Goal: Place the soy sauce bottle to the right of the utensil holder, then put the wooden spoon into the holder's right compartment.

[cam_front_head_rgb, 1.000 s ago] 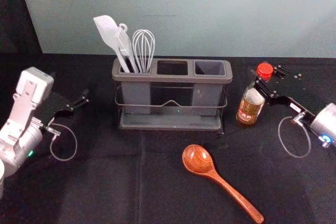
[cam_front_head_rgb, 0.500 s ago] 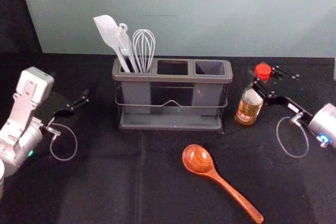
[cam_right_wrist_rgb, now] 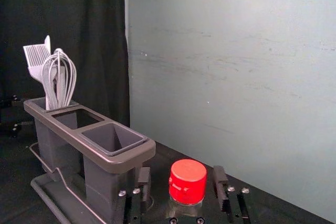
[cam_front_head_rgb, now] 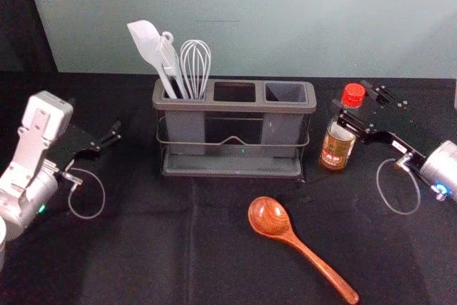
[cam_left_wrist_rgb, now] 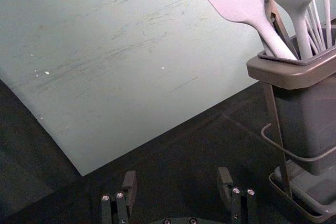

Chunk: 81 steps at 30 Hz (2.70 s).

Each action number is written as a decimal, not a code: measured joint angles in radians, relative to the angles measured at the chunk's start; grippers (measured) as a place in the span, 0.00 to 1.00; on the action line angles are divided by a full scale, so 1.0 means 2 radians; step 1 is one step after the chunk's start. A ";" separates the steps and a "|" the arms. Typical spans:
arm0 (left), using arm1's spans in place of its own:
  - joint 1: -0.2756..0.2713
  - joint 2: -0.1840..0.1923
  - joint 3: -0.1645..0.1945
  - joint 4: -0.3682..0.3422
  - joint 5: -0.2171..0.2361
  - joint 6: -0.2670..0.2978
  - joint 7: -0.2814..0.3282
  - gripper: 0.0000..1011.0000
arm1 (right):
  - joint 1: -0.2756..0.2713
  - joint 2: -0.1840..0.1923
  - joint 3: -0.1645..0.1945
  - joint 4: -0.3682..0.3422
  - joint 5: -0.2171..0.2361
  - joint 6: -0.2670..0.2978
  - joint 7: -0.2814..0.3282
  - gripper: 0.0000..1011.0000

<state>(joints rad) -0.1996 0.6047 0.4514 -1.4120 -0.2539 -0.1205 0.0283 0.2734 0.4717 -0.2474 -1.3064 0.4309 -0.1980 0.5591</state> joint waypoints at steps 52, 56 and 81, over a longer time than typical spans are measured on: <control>0.000 0.000 0.000 0.000 0.000 0.000 0.000 0.99 | -0.133 0.052 0.061 -0.206 0.002 0.010 -0.034 0.99; 0.000 0.000 0.000 0.000 0.000 0.000 0.000 0.99 | -0.148 0.061 0.066 -0.228 0.003 0.017 -0.033 0.99; 0.000 0.000 0.000 0.000 0.000 0.000 0.000 0.99 | -0.160 0.107 0.018 -0.274 0.032 0.113 -0.005 0.99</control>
<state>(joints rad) -0.1995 0.6047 0.4514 -1.4120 -0.2539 -0.1205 0.0283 -0.0458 0.6852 -0.2112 -1.8553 0.4958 0.0289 0.5490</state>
